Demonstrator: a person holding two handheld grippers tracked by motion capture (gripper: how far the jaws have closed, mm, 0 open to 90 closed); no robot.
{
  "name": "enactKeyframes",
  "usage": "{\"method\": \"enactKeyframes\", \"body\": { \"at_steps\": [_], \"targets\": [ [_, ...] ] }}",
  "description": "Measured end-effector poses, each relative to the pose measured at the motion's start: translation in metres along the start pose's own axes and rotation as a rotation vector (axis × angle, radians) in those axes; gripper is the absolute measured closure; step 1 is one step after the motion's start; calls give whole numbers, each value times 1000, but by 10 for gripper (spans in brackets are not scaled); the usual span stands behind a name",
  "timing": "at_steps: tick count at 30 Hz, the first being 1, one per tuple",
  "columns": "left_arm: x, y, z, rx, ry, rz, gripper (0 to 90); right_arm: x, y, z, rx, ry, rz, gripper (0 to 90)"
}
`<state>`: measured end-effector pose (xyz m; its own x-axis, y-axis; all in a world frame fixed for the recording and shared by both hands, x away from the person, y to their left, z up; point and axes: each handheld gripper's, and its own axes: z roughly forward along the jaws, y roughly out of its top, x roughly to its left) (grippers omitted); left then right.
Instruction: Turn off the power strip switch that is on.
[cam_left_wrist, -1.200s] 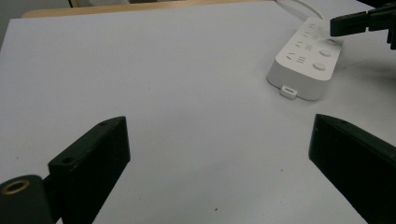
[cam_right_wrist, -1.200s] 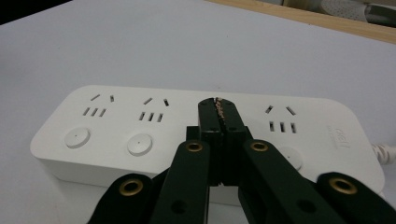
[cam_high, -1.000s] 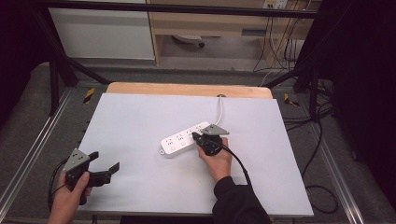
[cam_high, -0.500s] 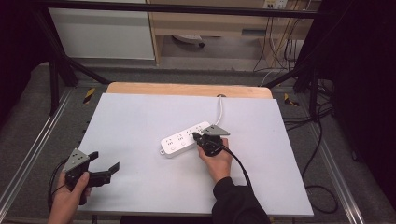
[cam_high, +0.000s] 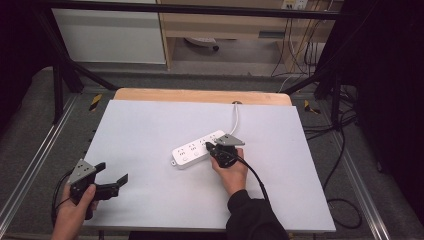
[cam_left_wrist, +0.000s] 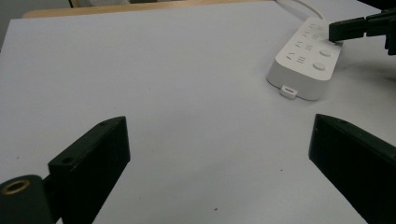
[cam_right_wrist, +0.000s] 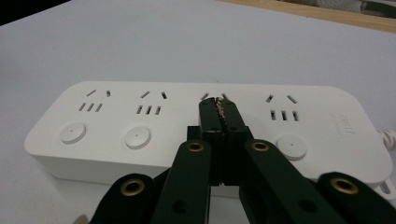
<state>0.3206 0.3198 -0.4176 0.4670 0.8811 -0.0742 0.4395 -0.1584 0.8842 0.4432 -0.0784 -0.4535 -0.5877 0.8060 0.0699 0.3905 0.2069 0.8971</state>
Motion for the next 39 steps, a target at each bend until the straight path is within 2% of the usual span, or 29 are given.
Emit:
{"method": "enactKeyframes", "body": {
  "at_steps": [8, 20, 26, 39],
  "targets": [
    [0, 0, 0, -1, 0, 0, 53, 1, -2, 2, -4, 0, 8, 900],
    [-2, 0, -1, 1, -1, 2, 53, 3, -3, 2, -4, -13, -27, 900],
    [-1, 0, -1, -2, 1, 0, 53, 2, -3, 2, -10, -14, -13, 900],
    [-1, 0, -1, -2, 2, -4, 53, 2, -4, 2, -8, -12, -17, 900]
  ]
}}
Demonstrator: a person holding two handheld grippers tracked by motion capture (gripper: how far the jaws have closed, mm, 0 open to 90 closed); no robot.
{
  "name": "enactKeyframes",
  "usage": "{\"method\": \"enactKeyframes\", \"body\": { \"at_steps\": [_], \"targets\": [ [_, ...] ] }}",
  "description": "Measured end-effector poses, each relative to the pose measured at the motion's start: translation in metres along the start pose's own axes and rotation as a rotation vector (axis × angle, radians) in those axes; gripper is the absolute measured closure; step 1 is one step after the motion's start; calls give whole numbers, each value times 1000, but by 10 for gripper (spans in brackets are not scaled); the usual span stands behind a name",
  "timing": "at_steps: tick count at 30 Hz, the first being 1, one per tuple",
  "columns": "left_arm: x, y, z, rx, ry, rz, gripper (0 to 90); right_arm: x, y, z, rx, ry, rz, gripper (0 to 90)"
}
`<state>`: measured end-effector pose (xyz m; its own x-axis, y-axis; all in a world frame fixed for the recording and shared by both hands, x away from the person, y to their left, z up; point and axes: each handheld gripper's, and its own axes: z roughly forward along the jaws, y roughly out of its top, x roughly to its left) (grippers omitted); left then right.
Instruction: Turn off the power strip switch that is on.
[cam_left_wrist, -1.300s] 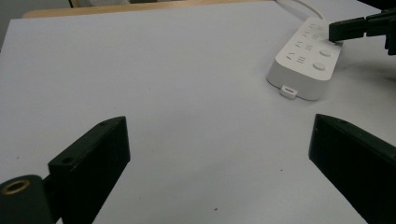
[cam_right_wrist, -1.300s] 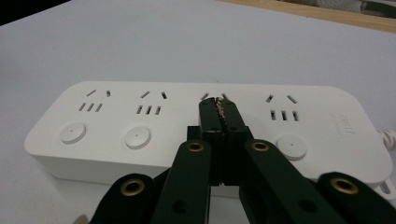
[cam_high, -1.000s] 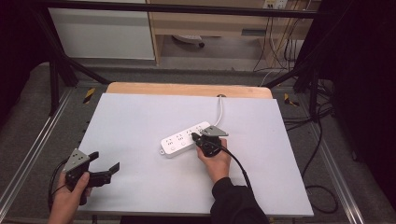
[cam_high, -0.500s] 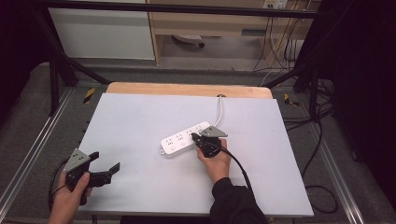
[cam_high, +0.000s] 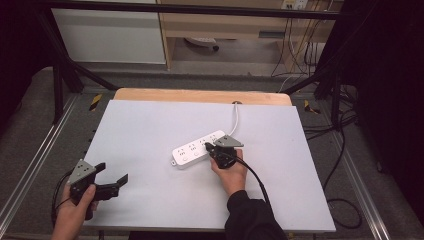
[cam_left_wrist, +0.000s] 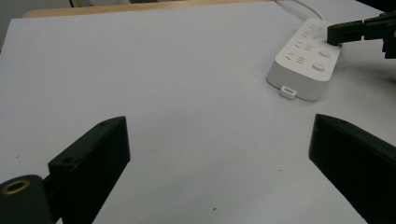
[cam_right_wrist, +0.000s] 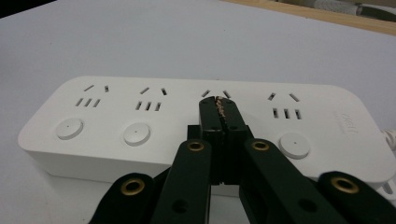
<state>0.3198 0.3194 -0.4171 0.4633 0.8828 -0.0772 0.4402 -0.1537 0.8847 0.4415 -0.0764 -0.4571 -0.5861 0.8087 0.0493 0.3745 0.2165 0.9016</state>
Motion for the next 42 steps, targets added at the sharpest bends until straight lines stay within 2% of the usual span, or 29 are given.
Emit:
{"method": "enactKeyframes", "body": {
  "at_steps": [14, 32, 42],
  "targets": [
    [0, 0, 0, 1, -2, 3, 53, 1, -1, 0, -5, -11, 4, 900],
    [-1, 0, -1, -1, -3, 1, 53, 3, -1, -1, 8, -16, -32, 900],
    [0, 1, -1, -3, -1, 1, 53, 4, -1, -1, 7, -19, -16, 900]
  ]
}}
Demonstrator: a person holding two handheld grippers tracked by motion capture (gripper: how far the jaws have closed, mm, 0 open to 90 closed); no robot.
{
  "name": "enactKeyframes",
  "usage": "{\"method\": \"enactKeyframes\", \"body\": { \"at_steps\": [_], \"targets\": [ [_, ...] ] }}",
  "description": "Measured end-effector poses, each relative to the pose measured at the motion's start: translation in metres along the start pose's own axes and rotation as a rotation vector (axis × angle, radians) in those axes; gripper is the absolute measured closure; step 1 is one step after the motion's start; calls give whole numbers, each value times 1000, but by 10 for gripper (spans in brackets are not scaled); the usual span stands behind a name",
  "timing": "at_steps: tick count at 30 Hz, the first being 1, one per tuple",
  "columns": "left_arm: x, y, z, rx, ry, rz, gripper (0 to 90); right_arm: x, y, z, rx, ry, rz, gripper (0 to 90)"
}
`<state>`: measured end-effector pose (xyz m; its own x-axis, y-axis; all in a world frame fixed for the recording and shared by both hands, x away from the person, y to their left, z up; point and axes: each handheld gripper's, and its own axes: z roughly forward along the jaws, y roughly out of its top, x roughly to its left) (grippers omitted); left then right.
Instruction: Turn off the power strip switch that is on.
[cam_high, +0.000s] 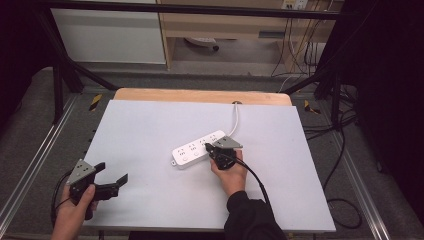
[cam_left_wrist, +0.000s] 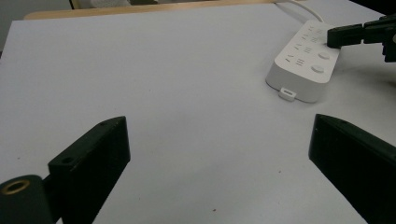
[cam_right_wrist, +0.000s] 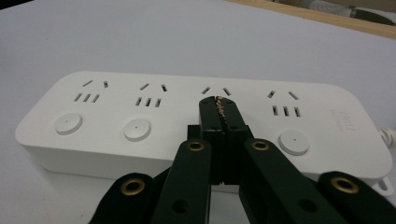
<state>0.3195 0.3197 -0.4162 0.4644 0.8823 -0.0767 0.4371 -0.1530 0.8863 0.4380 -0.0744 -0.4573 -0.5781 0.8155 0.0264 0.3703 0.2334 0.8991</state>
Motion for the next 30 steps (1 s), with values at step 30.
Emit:
{"method": "enactKeyframes", "body": {
  "at_steps": [30],
  "targets": [
    [1, 0, 1, 3, 4, -6, 53, 0, 4, 2, 20, -6, 30, 900]
  ]
}}
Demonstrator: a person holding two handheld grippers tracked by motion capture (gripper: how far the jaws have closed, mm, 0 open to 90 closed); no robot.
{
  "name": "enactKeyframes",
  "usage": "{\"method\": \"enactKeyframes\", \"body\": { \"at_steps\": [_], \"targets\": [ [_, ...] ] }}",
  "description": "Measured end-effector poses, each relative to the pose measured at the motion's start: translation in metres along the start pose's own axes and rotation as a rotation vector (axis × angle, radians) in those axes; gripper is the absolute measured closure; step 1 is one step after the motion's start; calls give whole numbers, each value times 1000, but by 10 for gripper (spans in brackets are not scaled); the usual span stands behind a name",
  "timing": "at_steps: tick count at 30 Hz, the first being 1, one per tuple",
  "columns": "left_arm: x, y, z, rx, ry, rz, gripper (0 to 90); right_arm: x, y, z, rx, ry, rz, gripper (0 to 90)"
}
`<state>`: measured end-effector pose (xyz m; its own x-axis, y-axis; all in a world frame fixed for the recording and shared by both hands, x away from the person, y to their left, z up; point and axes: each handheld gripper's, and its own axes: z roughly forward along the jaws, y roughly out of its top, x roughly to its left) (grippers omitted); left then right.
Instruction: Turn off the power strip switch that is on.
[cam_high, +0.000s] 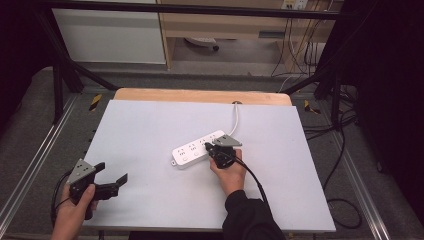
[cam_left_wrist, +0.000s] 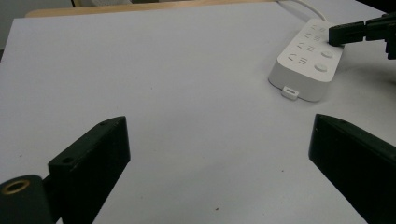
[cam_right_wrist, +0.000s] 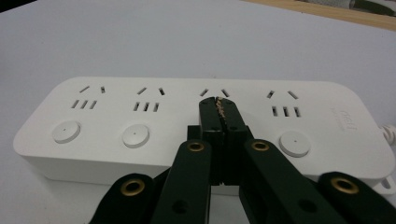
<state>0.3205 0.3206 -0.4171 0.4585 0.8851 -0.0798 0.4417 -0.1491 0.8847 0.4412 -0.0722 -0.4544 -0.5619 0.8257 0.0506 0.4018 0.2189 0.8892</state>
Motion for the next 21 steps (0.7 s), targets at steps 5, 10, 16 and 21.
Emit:
{"method": "enactKeyframes", "body": {
  "at_steps": [5, 10, 16, 21],
  "targets": [
    [0, 0, 0, 0, 0, -1, 53, 0, 1, -1, -13, 6, 6, 900],
    [0, 0, 0, -1, -1, -2, 53, 5, 3, 2, 1, 25, -6, 900],
    [2, 0, -1, -4, 0, -4, 53, 6, 5, 5, 4, 26, 22, 900],
    [2, 0, 0, -3, -1, -4, 53, 2, 7, 3, 10, 12, 32, 900]
  ]
}}
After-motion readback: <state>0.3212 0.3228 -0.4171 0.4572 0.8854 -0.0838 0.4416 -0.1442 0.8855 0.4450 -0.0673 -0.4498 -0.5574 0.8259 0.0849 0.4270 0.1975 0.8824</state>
